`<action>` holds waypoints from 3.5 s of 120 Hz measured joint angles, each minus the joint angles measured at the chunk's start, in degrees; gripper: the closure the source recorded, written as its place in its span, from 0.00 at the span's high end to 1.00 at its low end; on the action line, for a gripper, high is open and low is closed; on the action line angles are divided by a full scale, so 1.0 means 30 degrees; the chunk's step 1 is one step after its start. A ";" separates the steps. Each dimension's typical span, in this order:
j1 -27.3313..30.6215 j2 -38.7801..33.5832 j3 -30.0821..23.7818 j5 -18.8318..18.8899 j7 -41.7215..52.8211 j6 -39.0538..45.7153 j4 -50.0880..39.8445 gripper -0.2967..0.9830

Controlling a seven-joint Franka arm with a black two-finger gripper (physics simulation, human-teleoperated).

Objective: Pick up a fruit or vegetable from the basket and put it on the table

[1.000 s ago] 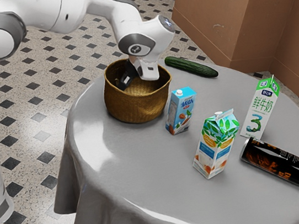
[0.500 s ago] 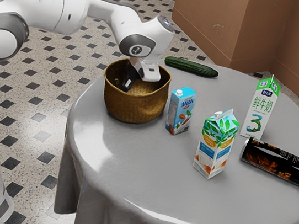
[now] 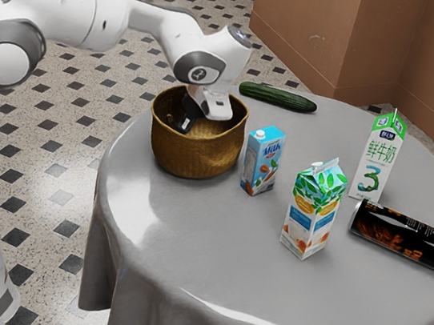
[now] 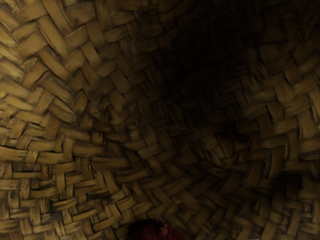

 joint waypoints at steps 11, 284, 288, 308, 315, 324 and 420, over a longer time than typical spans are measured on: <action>0.0006 0.0096 0.0000 -0.0061 0.0009 0.0005 0.0004 0.56; 0.0185 -0.1336 -0.0072 -0.1063 0.0471 -0.2029 0.4865 0.34; 0.0316 -0.1354 -0.0196 -0.1091 0.0537 -0.2264 0.5182 0.34; 0.1127 -0.1159 -0.1012 -0.1109 0.0926 -0.3175 0.7358 0.34; 0.1241 -0.0707 -0.1196 -0.1055 0.1109 -0.3352 0.8434 0.34; 0.0918 0.0373 -0.1378 -0.0993 0.1381 -0.3510 1.0335 0.34; -0.0454 0.2386 -0.0644 0.0736 0.1543 0.3564 1.3022 0.70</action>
